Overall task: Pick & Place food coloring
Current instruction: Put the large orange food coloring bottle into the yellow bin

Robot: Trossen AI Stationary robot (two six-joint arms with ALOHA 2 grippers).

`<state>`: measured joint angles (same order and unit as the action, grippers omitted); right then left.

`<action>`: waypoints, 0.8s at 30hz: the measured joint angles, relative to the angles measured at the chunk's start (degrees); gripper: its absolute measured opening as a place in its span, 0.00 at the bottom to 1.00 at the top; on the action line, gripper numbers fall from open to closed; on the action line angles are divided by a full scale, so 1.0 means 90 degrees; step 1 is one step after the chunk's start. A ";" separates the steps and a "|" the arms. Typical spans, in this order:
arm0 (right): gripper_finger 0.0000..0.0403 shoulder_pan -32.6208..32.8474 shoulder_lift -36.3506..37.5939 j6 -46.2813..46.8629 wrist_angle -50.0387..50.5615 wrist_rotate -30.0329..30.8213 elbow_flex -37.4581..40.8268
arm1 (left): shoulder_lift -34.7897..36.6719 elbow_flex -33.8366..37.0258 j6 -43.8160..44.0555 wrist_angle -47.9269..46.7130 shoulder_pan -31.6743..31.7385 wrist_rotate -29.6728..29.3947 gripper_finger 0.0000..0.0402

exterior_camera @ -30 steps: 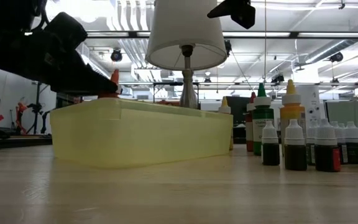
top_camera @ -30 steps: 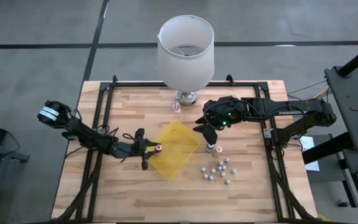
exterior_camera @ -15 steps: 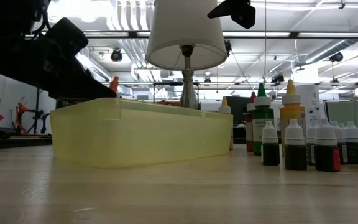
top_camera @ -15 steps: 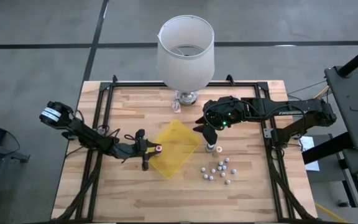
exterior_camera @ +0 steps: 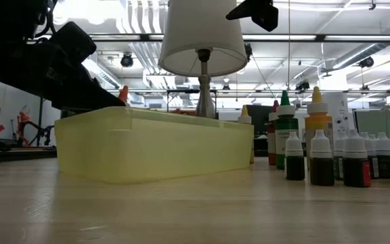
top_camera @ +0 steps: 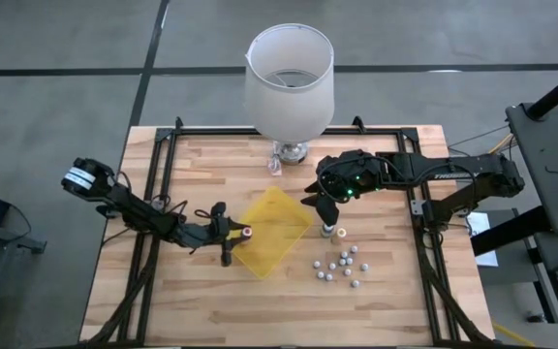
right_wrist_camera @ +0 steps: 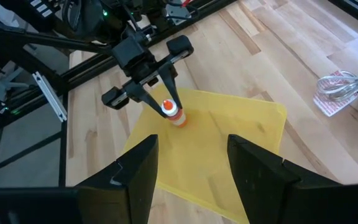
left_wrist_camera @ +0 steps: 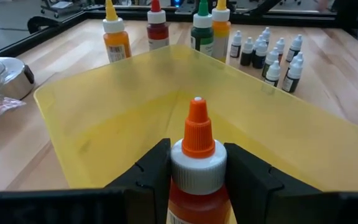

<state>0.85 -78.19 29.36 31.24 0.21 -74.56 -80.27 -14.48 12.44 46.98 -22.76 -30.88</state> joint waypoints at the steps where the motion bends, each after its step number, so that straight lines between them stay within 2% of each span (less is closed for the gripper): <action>1: 0.45 0.0001 0.0000 0.0000 0.0002 0.0000 0.0000 | 0.0000 0.0000 0.0015 -0.0002 0.0000 0.0007 0.27; 24: 0.45 -0.0001 0.0000 0.0002 0.0002 -0.0002 0.0000 | 0.0005 0.0000 0.0292 -0.0041 0.0002 0.0137 0.28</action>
<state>0.84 -78.19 29.39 31.27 0.19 -74.56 -80.23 -14.48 15.07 46.61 -22.74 -29.65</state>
